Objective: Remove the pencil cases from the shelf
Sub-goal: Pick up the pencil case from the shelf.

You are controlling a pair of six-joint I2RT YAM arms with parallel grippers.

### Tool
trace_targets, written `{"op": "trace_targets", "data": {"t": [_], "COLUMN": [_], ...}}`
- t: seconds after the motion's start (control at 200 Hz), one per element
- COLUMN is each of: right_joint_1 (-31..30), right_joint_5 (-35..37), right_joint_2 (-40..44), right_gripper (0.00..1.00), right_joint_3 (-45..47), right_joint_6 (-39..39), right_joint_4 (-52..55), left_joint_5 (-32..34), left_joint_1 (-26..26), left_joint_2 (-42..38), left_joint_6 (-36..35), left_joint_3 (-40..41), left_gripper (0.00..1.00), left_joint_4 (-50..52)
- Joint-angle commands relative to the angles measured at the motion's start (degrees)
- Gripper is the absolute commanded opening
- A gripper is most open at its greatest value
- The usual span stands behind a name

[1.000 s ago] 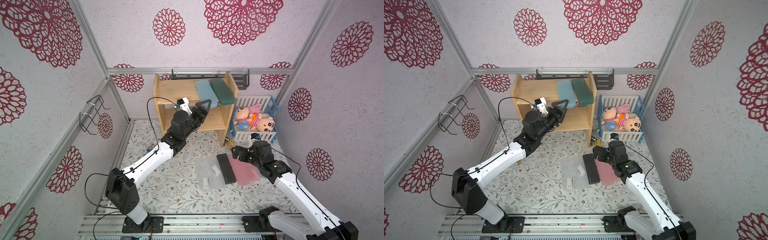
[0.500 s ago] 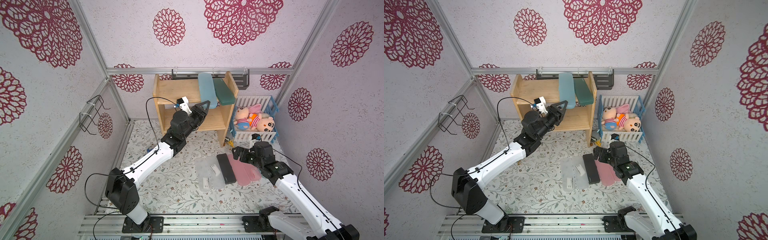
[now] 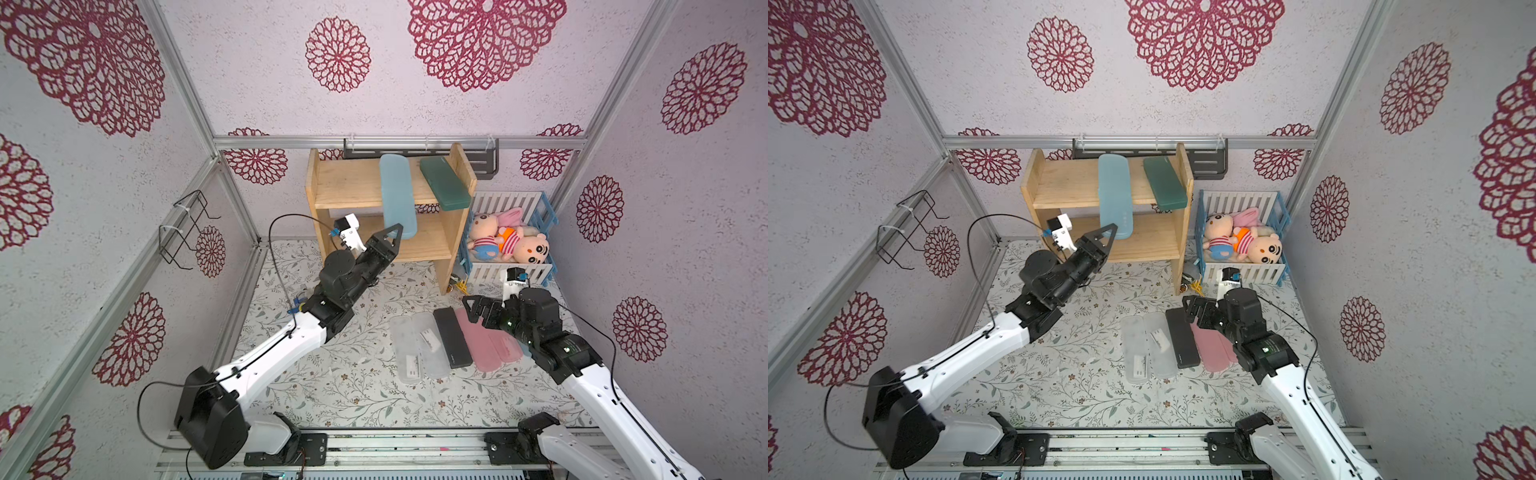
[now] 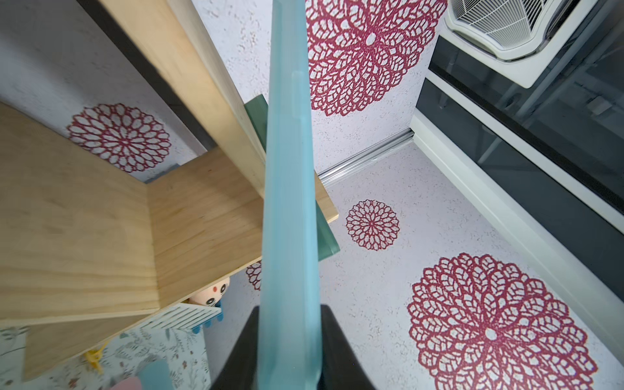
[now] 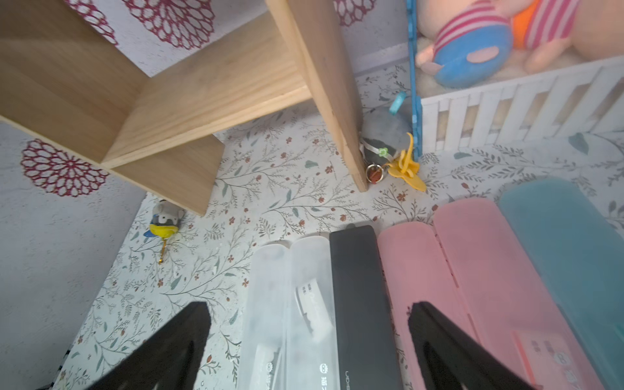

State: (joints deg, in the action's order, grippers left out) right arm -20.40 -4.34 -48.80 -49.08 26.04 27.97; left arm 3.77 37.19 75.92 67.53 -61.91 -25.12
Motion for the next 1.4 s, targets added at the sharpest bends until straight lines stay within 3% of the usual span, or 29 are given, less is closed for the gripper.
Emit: {"op": "trace_targets", "data": {"t": [0.0, 0.12, 0.285, 0.53, 0.871, 1.066, 1.396], "right_joint_1": [-3.40, -9.80, -18.03, -28.43, -36.14, -37.95, -38.73], "right_joint_5": [0.32, 3.60, 7.95, 6.48, 4.08, 7.99, 12.46], "right_joint_2": [2.41, 3.44, 0.45, -13.26, -33.79, -44.45, -50.96], "right_gripper": [0.99, 0.99, 0.99, 0.99, 0.99, 0.99, 0.99], "right_joint_3": [-3.20, -3.63, -5.65, -15.85, -36.88, -49.94, -55.06], "right_joint_6": [1.49, 4.15, 5.98, 7.44, 6.25, 5.94, 6.70], "right_joint_4": [-3.58, -6.50, -11.61, -21.54, -22.13, -11.38, -7.66], "left_joint_5": [6.75, 8.95, 6.50, 2.30, 1.88, 1.88, 2.69], "left_joint_1": [0.17, 0.43, 0.78, 0.95, 1.09, 1.22, 1.41], "left_joint_2": [-9.10, -20.33, -34.51, -44.71, -48.60, -51.17, -56.20], "left_joint_6": [-9.56, -16.38, -26.74, -36.40, -34.73, -33.98, -34.38], "left_joint_3": [7.10, 18.40, 31.88, 38.34, 42.54, 43.56, 44.77], "left_gripper": [0.00, 0.00, 0.00, 0.00, 0.00, 0.00, 0.00], "left_joint_4": [5.48, 4.49, -1.58, -0.74, -1.01, -0.79, 2.63]}}
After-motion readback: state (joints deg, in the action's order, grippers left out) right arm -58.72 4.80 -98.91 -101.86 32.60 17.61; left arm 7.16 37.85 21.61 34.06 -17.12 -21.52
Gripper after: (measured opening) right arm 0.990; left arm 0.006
